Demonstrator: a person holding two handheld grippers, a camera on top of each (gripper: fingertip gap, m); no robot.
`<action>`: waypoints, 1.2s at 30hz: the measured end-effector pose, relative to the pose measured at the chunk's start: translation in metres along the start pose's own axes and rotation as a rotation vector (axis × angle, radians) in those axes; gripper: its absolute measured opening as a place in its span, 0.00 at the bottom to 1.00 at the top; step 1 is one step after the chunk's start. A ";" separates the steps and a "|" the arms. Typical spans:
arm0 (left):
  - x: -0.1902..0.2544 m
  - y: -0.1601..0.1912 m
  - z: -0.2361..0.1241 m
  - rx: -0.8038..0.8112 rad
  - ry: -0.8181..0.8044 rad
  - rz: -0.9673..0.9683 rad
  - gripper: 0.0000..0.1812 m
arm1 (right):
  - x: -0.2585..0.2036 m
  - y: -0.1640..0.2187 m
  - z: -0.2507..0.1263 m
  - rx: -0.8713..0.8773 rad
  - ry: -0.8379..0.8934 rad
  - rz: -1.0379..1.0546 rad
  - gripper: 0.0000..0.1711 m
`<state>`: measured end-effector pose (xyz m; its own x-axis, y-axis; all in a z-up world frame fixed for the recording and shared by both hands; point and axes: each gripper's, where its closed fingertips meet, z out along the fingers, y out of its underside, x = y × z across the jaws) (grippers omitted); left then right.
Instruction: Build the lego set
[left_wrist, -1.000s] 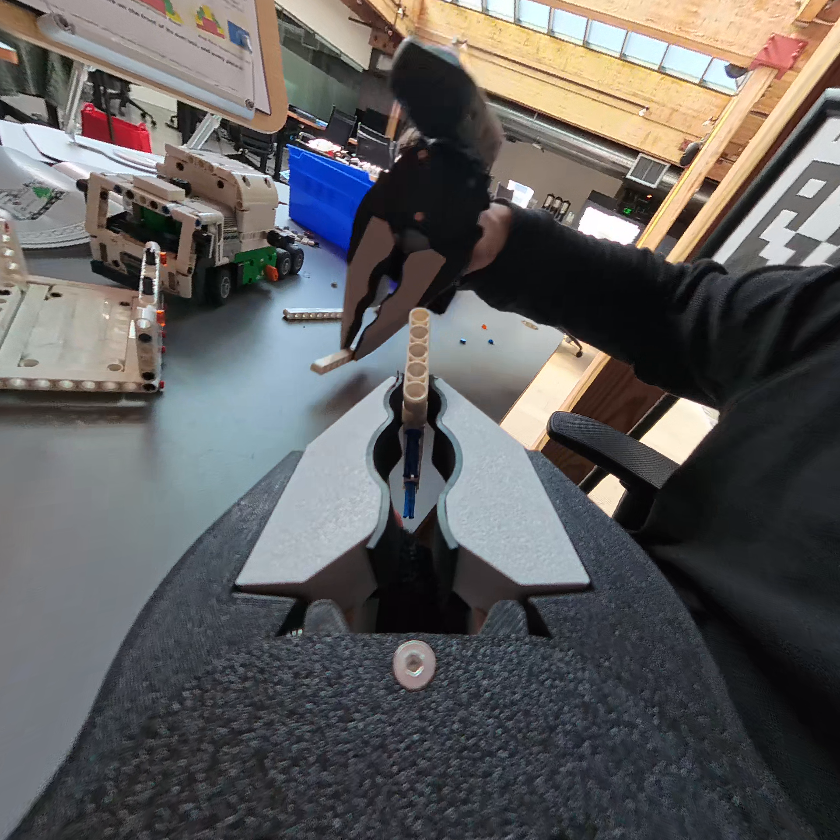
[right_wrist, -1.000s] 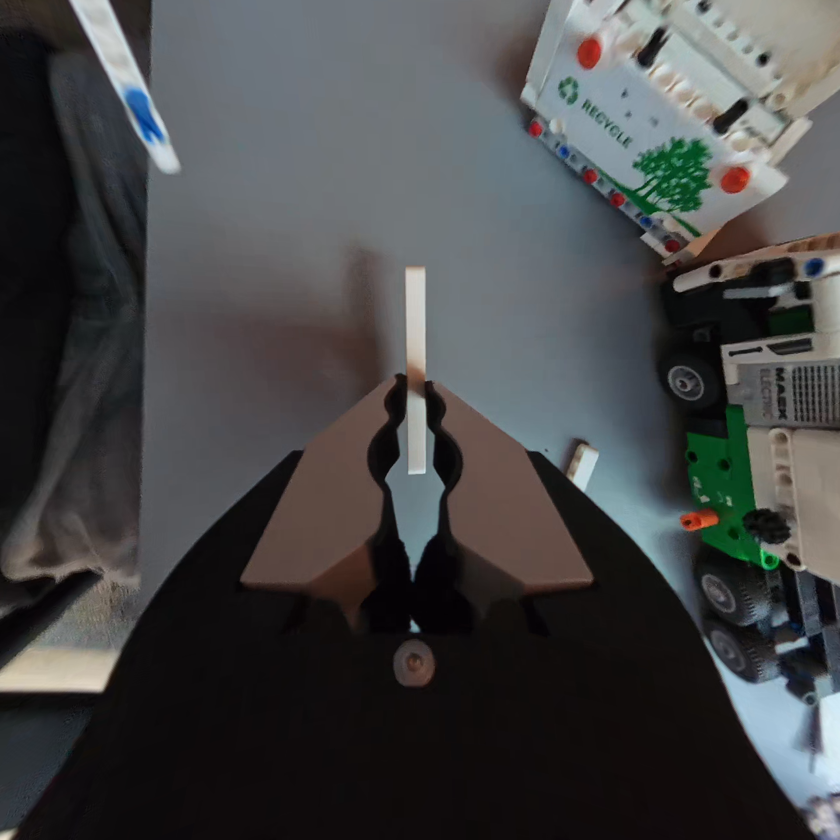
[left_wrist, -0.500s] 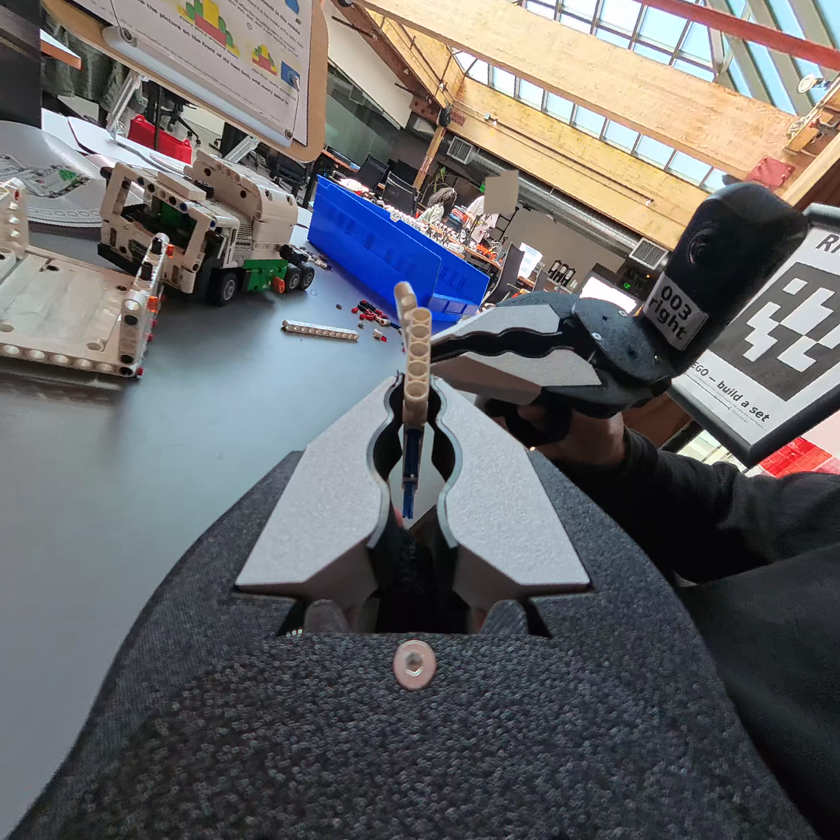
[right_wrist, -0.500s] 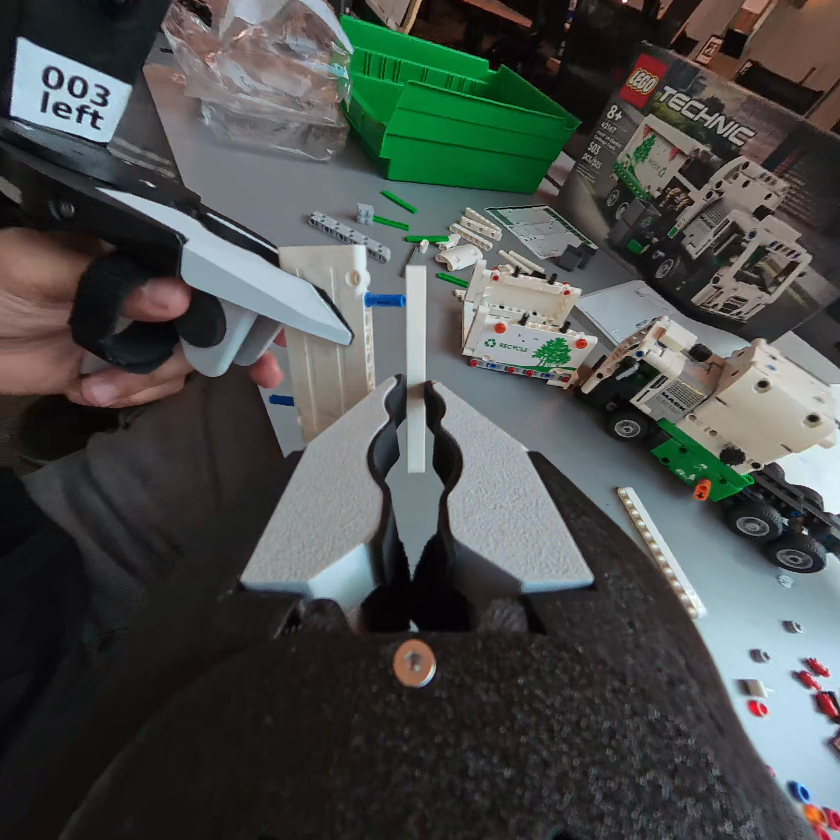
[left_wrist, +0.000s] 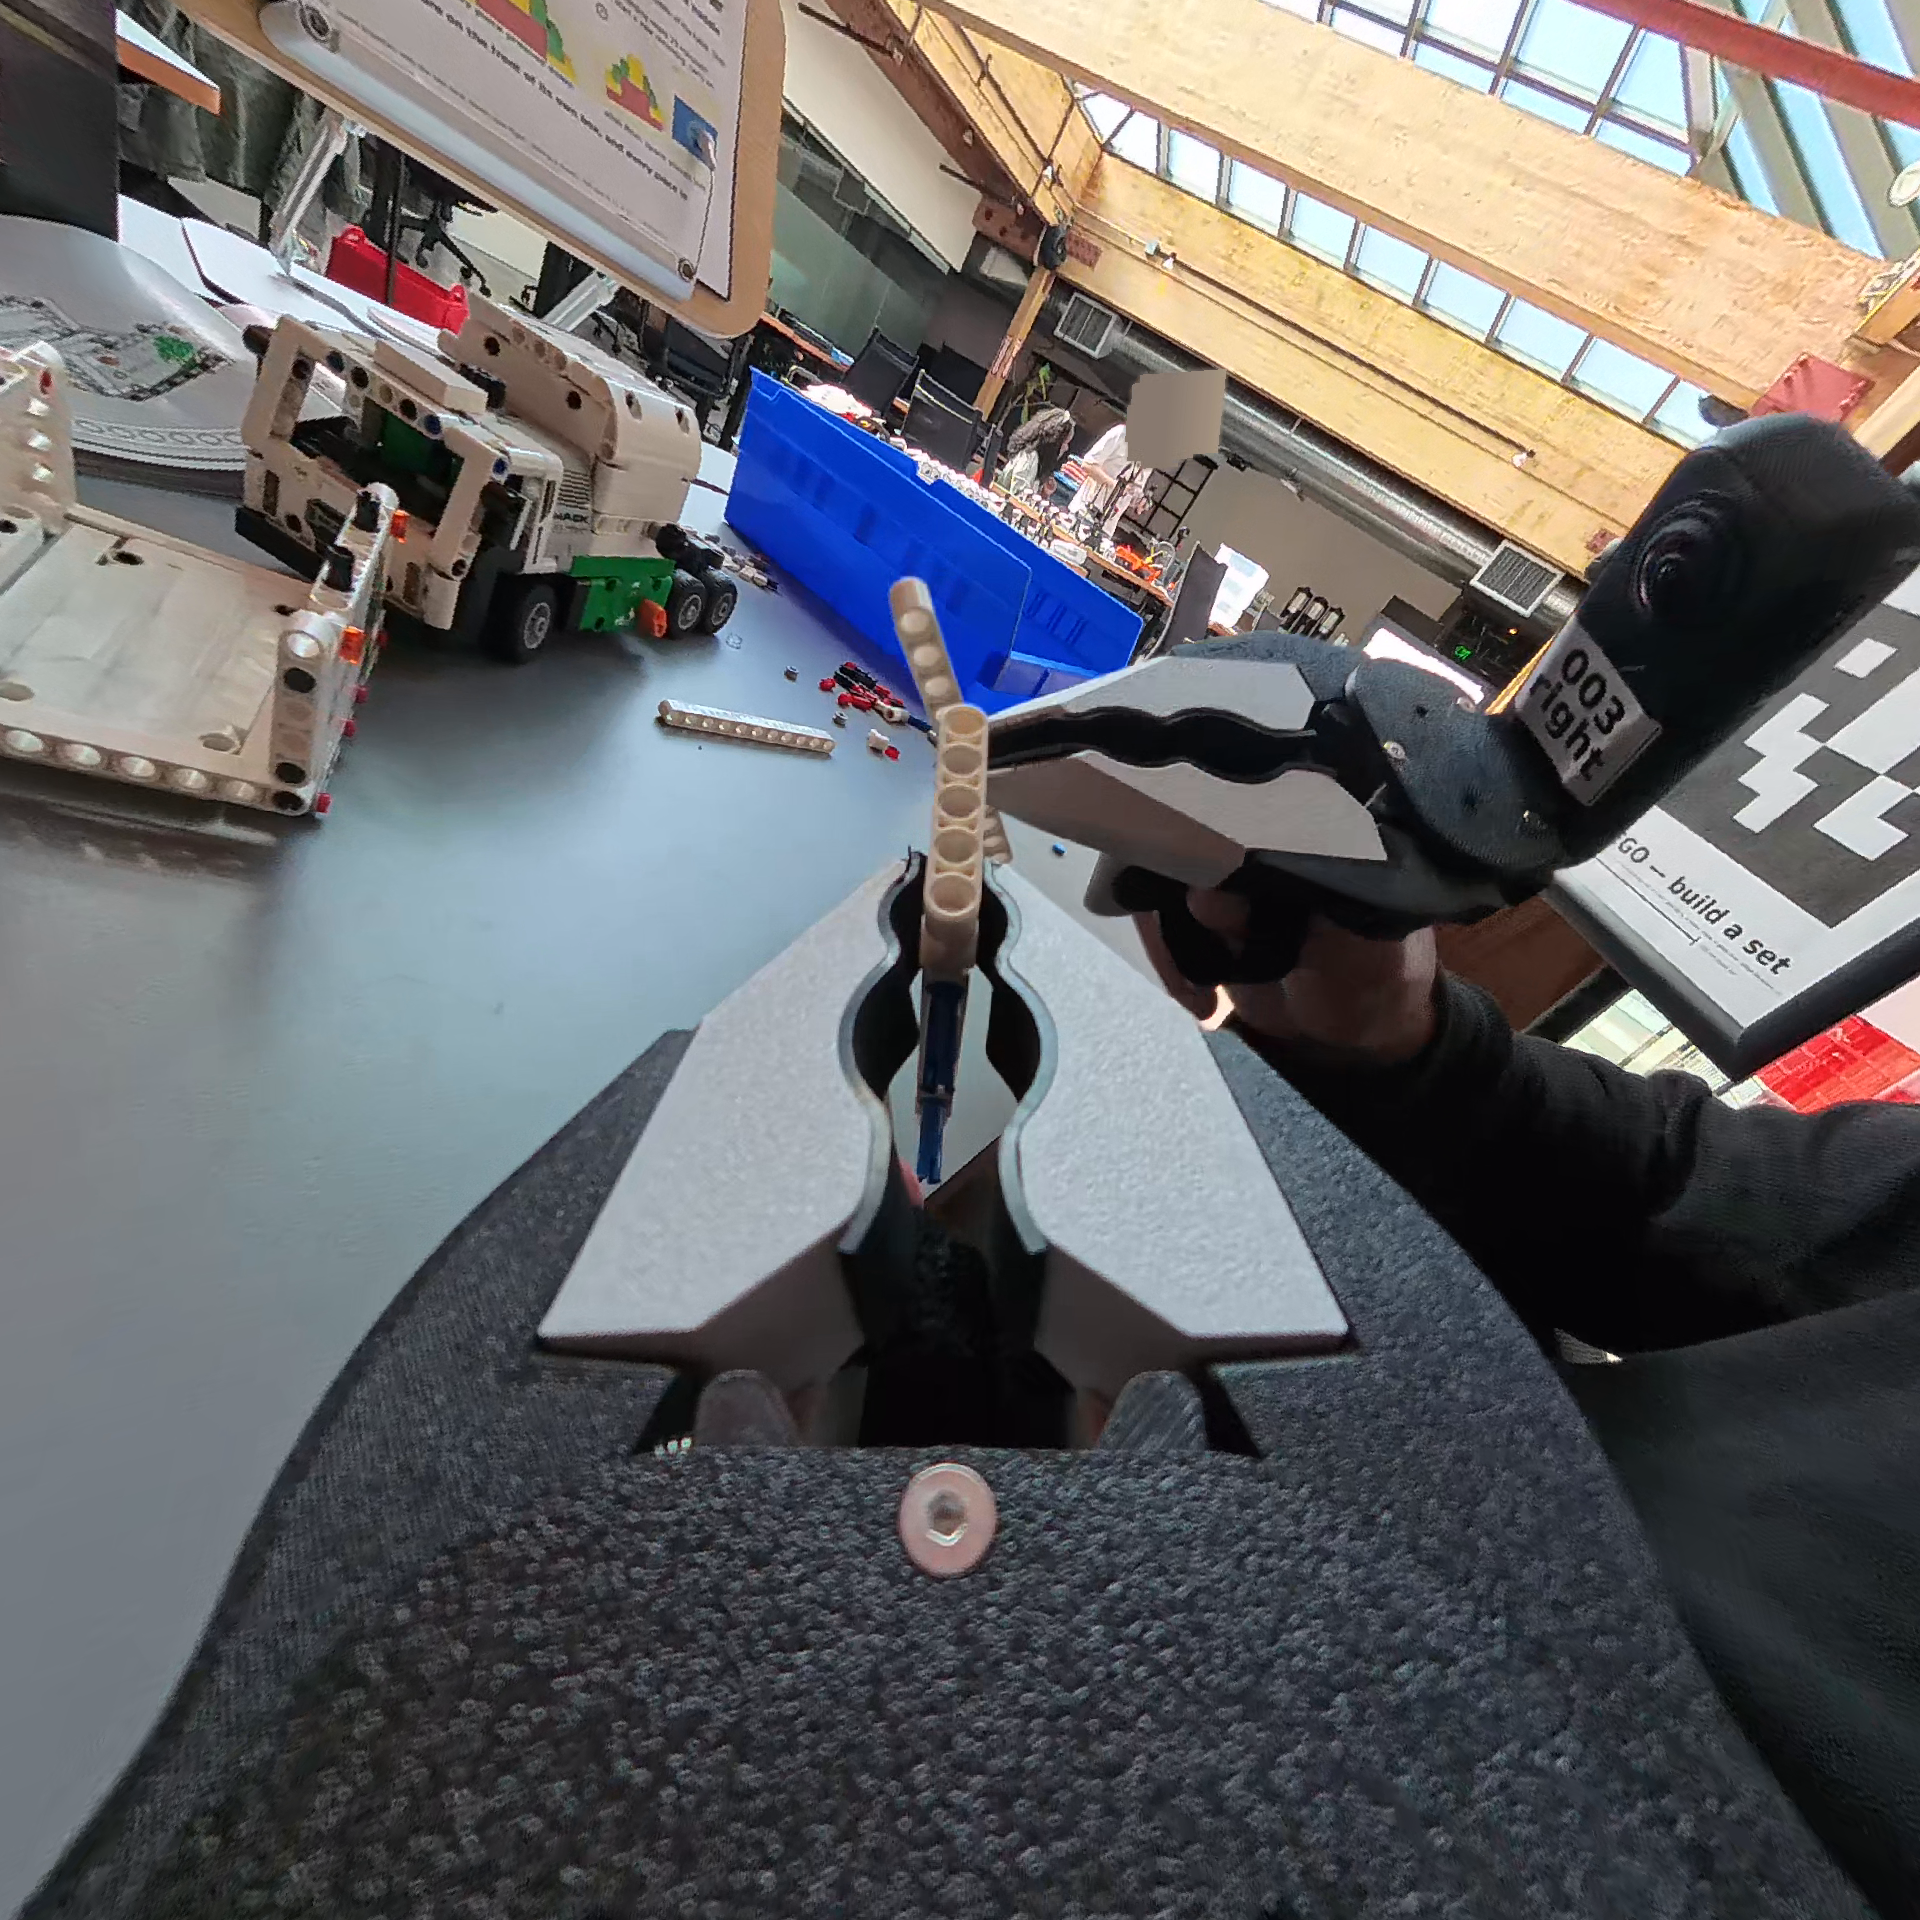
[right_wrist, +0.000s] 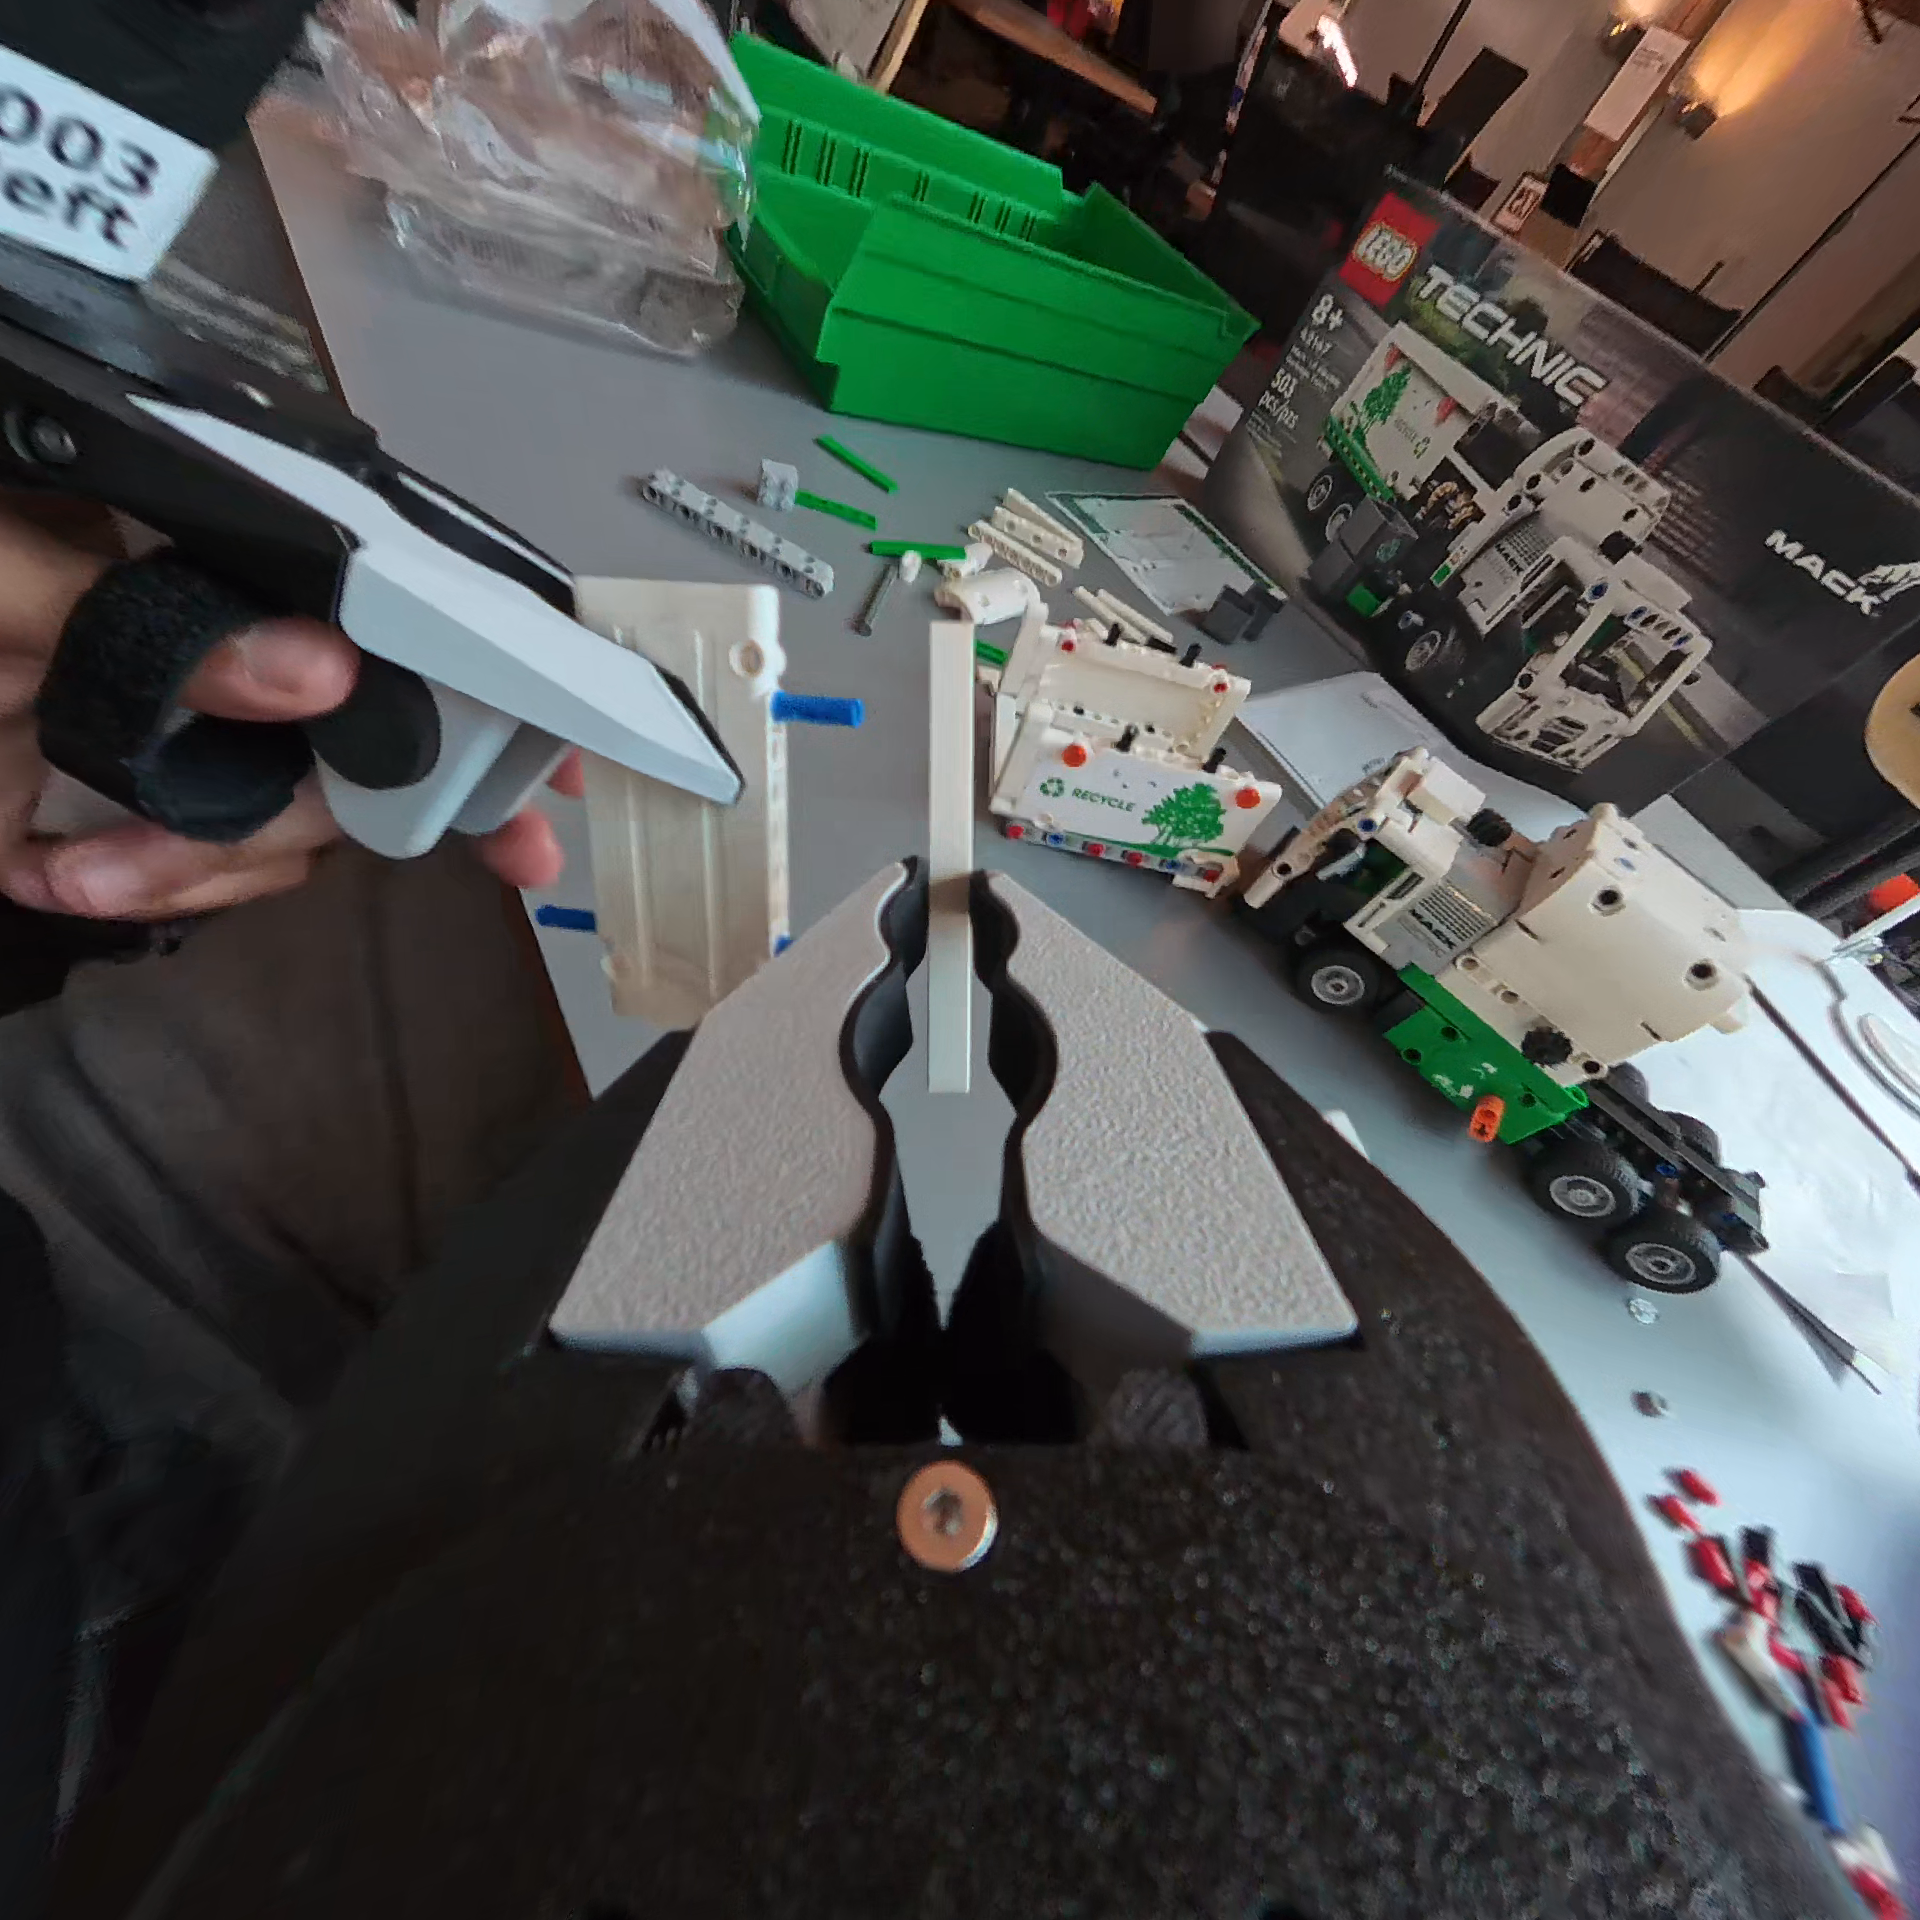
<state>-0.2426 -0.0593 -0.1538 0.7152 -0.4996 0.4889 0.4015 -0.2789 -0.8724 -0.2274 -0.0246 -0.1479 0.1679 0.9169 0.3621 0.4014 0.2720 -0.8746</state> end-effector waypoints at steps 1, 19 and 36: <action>-0.002 0.001 -0.001 -0.008 -0.013 0.007 0.02 | 0.006 0.012 -0.001 -0.083 -0.015 -0.022 0.04; -0.005 0.018 -0.002 -0.117 -0.009 0.077 0.02 | -0.022 0.116 -0.062 -0.686 -0.295 0.343 0.04; 0.007 0.020 0.001 -0.127 0.050 0.085 0.02 | -0.009 0.120 -0.079 -0.306 -0.141 0.216 0.16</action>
<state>-0.2291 -0.0677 -0.1678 0.7127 -0.5655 0.4151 0.2626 -0.3337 -0.9054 -0.1098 -0.0234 -0.2311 0.1613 0.9803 0.1142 0.6239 -0.0117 -0.7814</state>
